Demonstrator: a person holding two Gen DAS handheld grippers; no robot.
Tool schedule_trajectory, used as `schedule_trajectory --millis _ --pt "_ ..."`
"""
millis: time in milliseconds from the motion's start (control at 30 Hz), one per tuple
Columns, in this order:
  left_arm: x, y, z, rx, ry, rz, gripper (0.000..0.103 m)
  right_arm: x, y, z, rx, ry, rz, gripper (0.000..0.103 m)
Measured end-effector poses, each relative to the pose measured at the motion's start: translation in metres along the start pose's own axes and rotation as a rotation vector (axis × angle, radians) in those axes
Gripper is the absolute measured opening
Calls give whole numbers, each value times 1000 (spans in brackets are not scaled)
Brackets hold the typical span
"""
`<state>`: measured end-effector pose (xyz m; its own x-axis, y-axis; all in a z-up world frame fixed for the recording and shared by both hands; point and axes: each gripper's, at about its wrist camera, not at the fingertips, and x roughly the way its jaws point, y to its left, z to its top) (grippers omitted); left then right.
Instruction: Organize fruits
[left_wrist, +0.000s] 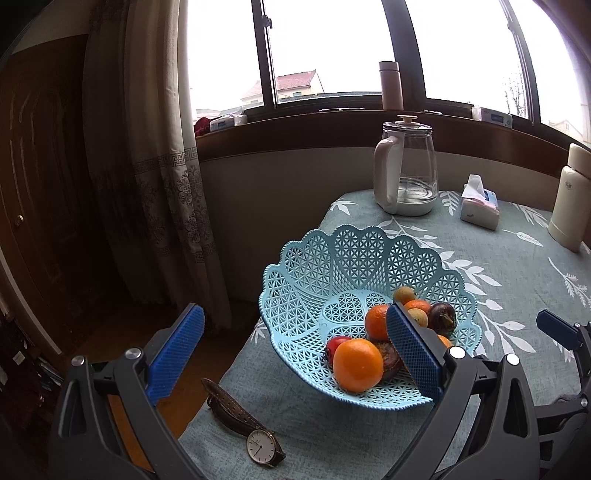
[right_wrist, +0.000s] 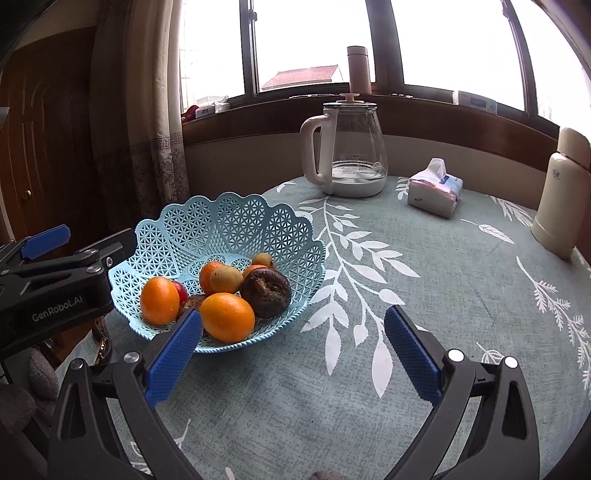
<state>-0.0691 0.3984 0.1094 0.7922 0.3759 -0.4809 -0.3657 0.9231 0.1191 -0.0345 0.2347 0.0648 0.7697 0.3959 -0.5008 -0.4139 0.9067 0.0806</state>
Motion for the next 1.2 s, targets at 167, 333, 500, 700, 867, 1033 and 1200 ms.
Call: schedule_trajectory --millis 167,333,500,700,867,1033,1200 --pt "2 -3 -2 13 7 -1 100 0 1 0 1 2 1 98" --pt "5 -5 -4 23 14 0 100 0 1 0 0 4 4 98" --pt "5 -5 -8 30 17 2 100 -1 2 0 -7 5 8 98" --pt "5 -4 -9 32 17 7 100 -1 4 0 -17 7 11 98" --pt "6 -4 -9 34 18 6 100 1 4 -1 -17 18 15 98" --pt "8 -5 -10 32 24 1 100 4 3 0 -7 49 30 98" --pt "9 -6 -11 33 27 -5 100 11 -2 -3 24 96 64 98"
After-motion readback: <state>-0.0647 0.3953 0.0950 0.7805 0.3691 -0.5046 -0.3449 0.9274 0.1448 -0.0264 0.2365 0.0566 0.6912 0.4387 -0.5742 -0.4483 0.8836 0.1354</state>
